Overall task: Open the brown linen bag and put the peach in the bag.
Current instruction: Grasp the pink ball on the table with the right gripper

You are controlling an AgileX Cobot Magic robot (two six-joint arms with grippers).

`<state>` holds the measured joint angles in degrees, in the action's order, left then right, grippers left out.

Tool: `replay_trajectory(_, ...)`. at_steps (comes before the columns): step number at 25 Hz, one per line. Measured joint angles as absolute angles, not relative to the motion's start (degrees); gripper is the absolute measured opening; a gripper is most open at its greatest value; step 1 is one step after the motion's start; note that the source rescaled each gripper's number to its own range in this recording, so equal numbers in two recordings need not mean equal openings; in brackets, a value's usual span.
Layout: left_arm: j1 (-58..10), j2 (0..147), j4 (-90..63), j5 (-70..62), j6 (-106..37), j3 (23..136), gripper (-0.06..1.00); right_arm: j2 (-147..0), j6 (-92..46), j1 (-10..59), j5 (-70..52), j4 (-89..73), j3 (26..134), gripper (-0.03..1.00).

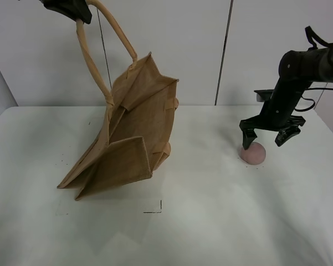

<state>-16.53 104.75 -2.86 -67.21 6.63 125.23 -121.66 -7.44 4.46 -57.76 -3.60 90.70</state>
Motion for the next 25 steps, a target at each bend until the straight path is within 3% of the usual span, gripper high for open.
replay_trajectory(22,-16.53,104.75,-2.86,-67.21,6.57,125.23,0.0,-128.25,-4.99,5.13,-50.72,-1.65,90.7,1.0)
replay_trajectory(25,-16.53,104.75,-2.86,-67.21,6.57,125.23,0.0,-128.3,-4.99,5.13,-50.11,-1.87,90.7,0.96)
